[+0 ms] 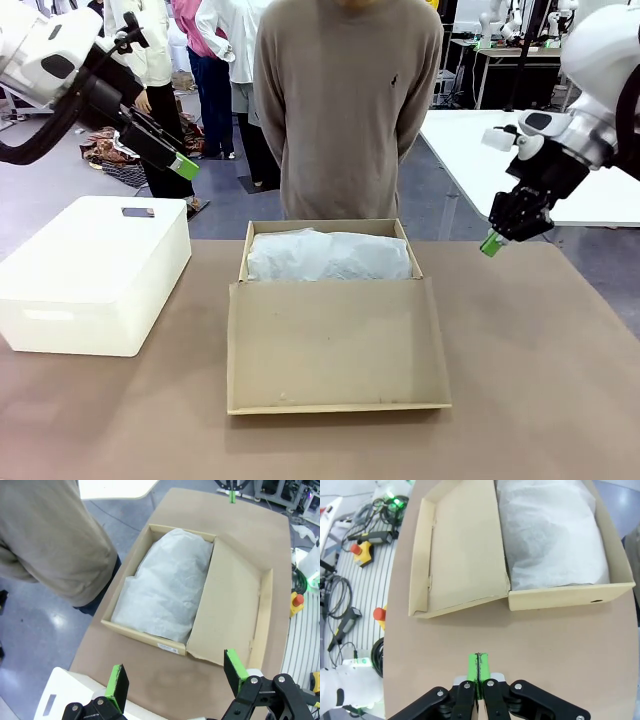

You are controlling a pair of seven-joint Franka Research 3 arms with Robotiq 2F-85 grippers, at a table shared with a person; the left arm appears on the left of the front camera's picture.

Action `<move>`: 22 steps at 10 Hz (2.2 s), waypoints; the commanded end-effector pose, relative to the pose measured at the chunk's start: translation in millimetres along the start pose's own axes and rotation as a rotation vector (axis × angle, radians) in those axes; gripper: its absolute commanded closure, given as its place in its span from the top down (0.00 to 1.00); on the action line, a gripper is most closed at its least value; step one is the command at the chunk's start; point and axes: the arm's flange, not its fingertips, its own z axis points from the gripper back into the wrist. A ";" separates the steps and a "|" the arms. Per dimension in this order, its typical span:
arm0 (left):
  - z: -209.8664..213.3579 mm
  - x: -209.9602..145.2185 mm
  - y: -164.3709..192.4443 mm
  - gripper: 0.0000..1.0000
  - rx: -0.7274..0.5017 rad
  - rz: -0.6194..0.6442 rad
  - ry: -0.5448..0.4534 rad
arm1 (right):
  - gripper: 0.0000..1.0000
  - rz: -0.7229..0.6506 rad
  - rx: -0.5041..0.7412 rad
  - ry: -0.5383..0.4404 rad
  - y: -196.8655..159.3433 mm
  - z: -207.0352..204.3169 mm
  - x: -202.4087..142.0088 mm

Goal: Pack the shoes into the box.
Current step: Close the Shoes Box.

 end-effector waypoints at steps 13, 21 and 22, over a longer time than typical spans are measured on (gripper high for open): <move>-0.3 -0.5 0.9 1.00 -0.016 -0.001 -0.017 | 0.00 0.025 0.030 -0.017 1.8 -58.5 -28.4; -0.3 -0.5 0.9 1.00 -0.016 -0.001 -0.017 | 0.00 -0.035 -0.042 -0.095 9.7 -97.0 -32.1; -0.3 -0.5 0.9 1.00 -0.016 -0.001 -0.017 | 0.00 -0.052 -0.048 -0.100 11.7 -104.9 -34.5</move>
